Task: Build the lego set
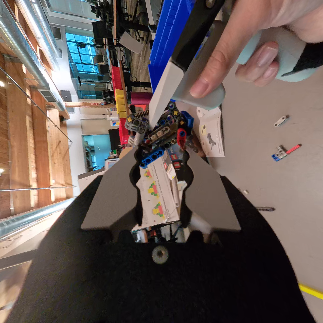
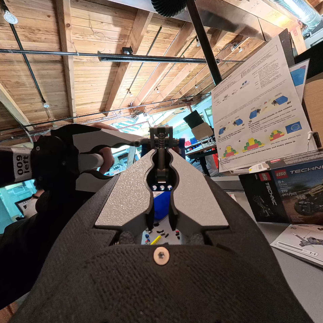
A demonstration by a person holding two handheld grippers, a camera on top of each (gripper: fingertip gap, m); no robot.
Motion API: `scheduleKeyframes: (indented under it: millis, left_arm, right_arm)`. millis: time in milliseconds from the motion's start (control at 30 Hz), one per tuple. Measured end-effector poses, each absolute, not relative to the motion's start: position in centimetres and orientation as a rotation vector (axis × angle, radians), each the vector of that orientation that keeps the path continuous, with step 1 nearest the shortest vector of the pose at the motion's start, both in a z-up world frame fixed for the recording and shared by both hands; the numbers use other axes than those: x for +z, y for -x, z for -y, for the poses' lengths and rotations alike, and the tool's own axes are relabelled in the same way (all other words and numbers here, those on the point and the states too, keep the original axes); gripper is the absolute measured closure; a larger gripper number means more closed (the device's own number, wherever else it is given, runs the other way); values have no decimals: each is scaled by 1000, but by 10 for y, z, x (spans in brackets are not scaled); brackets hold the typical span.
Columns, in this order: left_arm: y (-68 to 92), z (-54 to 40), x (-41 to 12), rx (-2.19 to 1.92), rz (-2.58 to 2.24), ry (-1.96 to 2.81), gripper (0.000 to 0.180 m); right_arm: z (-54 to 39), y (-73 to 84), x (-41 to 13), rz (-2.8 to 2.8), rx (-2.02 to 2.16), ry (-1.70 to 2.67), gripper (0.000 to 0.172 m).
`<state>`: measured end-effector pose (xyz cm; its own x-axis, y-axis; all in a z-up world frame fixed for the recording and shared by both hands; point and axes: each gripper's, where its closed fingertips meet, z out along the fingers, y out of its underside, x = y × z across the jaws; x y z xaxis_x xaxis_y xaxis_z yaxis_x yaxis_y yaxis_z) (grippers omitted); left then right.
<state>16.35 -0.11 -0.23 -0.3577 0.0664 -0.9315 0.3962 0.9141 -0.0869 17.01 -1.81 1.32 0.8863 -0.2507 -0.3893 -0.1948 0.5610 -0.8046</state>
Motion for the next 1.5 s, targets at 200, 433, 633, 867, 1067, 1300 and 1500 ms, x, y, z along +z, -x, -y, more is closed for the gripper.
scheduleKeyframes:
  millis: [200,433,633,867,1067,1300,1500]
  left_arm:
    - [-160,5,-4,-496,-2000,-294,137]
    - [-160,3,-3,-483,-2013,-322,138]
    - [-165,0,0,-365,-1920,-407,144]
    - [-165,6,-4,-493,-1974,-341,139]
    - [-165,6,0,-479,-1960,-357,148]
    - [-160,7,2,-582,-2005,-381,149]
    - [-161,8,2,-531,-1965,-404,154]
  right_arm:
    - [21,-171,13,-510,-50,974,167]
    - [18,-171,12,-495,-18,985,167]
    - [17,-171,12,-495,15,989,167]
    - [21,-173,11,-514,45,955,167]
    - [21,-172,11,-519,65,934,167]
    - [22,-170,14,-502,51,931,168]
    - [23,-172,14,-514,84,905,168]
